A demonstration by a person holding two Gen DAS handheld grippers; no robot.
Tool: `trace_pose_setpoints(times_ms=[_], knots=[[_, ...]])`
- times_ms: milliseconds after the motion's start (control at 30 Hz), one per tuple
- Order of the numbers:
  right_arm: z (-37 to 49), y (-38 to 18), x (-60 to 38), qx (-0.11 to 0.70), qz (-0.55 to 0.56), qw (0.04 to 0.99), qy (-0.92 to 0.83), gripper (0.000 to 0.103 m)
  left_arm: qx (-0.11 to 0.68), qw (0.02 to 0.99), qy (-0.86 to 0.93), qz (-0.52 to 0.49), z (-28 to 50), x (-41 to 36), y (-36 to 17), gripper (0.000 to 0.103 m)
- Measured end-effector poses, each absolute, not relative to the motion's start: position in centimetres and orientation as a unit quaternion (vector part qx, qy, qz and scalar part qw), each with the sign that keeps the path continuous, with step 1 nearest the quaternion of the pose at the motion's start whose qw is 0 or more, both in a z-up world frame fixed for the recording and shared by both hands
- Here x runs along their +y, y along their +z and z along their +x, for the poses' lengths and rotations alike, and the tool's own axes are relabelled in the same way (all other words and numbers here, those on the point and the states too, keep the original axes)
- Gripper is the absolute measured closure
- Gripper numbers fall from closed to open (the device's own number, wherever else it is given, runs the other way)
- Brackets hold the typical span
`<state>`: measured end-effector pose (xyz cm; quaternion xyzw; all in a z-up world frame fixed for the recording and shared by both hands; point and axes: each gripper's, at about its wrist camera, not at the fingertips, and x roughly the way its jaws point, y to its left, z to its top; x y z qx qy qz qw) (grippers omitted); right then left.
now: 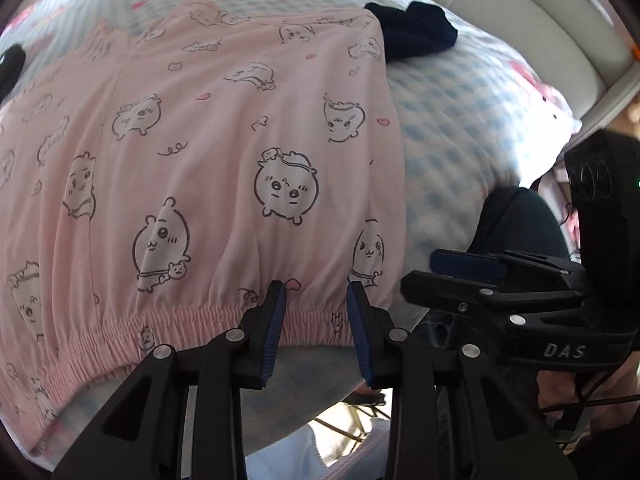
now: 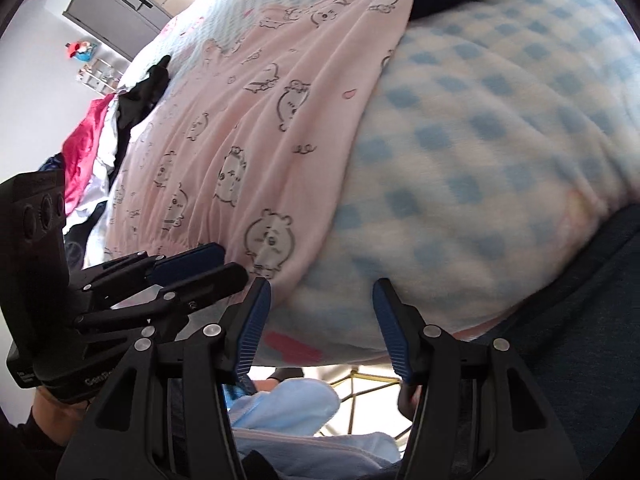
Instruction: Fold clothes
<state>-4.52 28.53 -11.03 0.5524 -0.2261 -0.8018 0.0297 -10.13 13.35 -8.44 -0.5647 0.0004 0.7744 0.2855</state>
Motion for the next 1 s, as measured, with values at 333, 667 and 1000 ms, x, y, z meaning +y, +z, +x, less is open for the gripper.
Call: trace_pose_setpoints(times_ms=[333,667,1000], knots=[[-4.4,-11.4,28.7,-0.18,0.569,-0.013,-0.802,0.046,-0.052,0.316,0.774,-0.546,-10.2,12.7,-6.8,0.069],[-4.0,-10.8,28.6,-0.207,0.552,0.022,-0.807,0.046,-0.024,0.301,0.767,-0.566,-10.7,14.0,-7.9,0.069],[-4.0,-11.2,29.2,-0.183,0.555,-0.019,-0.811,0.044,-0.049,0.285,0.775,-0.562,-10.2,11.9,-8.0,0.069]])
